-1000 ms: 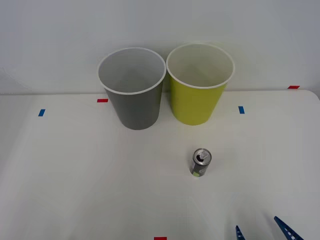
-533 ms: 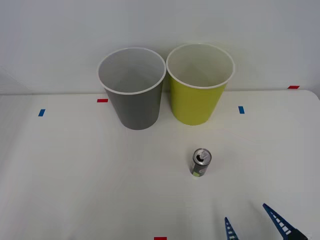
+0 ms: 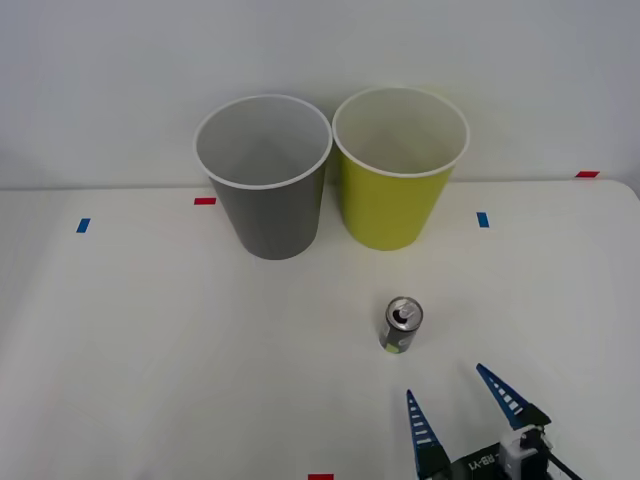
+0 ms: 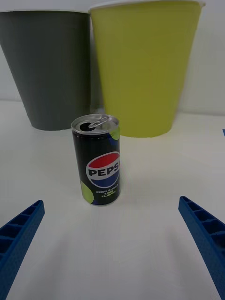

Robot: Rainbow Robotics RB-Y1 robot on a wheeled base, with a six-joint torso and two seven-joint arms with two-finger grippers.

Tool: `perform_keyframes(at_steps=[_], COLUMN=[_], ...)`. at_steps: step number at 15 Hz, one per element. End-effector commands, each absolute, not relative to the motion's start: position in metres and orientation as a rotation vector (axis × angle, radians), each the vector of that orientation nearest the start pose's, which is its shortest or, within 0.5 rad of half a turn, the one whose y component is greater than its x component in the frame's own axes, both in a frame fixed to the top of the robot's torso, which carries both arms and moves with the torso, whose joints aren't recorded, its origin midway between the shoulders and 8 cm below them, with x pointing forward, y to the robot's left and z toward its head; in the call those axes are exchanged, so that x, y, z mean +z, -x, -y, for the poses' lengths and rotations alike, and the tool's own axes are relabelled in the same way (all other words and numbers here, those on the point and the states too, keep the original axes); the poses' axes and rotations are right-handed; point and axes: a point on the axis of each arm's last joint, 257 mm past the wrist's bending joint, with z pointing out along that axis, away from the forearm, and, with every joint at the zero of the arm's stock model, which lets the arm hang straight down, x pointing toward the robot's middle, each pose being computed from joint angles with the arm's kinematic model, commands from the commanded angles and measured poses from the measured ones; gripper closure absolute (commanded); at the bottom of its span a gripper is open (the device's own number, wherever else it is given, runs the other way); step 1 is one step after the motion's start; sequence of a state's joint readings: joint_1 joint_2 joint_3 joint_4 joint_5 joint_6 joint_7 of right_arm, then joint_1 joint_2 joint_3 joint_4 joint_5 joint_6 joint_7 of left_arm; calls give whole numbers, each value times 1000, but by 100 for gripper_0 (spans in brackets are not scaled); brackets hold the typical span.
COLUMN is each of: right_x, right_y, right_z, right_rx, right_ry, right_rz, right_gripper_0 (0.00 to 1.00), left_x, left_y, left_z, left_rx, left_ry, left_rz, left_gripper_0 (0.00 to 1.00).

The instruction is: Put cans in the gray bin and PET bottles in the light green bin.

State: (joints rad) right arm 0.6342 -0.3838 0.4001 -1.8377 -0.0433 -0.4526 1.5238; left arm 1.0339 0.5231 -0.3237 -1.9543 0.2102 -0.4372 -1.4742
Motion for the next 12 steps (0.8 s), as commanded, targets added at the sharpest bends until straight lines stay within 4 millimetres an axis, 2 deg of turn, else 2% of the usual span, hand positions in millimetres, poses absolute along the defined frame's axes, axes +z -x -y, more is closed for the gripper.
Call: perform_keyframes(at_steps=[1,5,8,12], right_x=[-279,-275,-281,-272], right_y=[-335,-358,-374,-392], right_z=[152,145,145,138], right_rx=[231,236,236,240], right_ry=[269,271,253,261], right_rz=[-1545,-1552,-1540,-1528], right_gripper_0=[0,0,0,0], left_x=[-336,-336,-336,-336], left_y=[-187,-187,-187,-187], left_z=[-246,-246,-246,-246], left_rx=[-193,-193,-193,-193], left_ry=[-59,-59,-59,-59], left_rz=[-1883,-1883,-1883,-1883], left_gripper_0=[0,0,0,0])
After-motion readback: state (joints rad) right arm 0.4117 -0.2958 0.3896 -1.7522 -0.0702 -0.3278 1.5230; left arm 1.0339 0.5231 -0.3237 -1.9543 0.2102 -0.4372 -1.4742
